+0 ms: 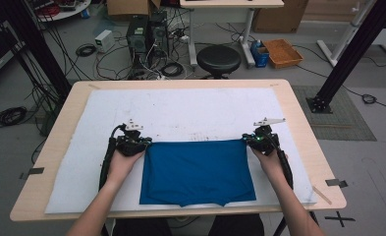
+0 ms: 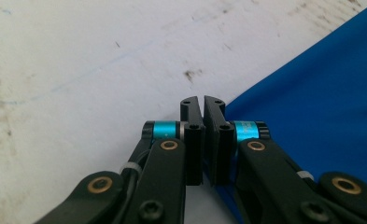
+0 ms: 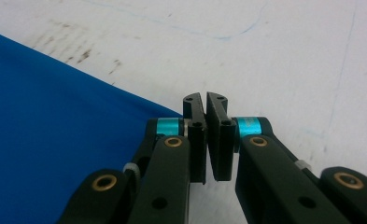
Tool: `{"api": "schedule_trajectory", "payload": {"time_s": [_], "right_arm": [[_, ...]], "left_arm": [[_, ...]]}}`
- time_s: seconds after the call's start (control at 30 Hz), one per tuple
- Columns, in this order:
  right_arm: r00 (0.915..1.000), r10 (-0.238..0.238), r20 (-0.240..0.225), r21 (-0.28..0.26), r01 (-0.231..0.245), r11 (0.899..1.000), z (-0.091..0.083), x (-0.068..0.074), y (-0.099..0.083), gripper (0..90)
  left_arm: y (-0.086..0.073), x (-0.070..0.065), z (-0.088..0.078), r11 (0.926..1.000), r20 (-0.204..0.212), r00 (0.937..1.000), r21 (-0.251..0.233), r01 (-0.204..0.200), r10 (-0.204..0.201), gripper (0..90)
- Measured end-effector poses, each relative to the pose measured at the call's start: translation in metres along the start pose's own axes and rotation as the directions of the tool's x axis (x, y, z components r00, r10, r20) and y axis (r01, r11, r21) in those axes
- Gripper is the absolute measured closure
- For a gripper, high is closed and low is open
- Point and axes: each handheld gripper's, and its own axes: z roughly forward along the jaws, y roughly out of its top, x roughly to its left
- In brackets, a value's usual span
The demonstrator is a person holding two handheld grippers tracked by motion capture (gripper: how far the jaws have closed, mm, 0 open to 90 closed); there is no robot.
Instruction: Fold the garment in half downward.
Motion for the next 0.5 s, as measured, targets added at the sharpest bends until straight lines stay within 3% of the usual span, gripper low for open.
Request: {"api": "schedule_trajectory", "payload": {"time_s": [0.13, 0.33, 0.5], "right_arm": [[0.9997, 0.023, -0.003, -0.009, -0.023, 1.0, 0.006, -0.007, 0.007, 87.4], [0.9998, 0.013, 0.012, -0.003, -0.013, 1.0, 0.011, -0.012, 0.007, 87.4], [0.9999, 0.003, 0.015, -0.017, -0.003, 1.0, 0.009, -0.011, 0.008, 86.7]], "left_arm": [[0.005, 0.007, 0.007, 0.9999, -0.001, 1.0, -0.011, 0.008, -0.008, 86.5], [0.007, 0.008, 0.014, 0.9999, -0.006, 0.9999, -0.014, 0.011, -0.011, 86.4], [0.008, 0.007, 0.011, 0.9996, -0.008, 1.0, -0.028, -0.005, 0.005, 84.6]]}}
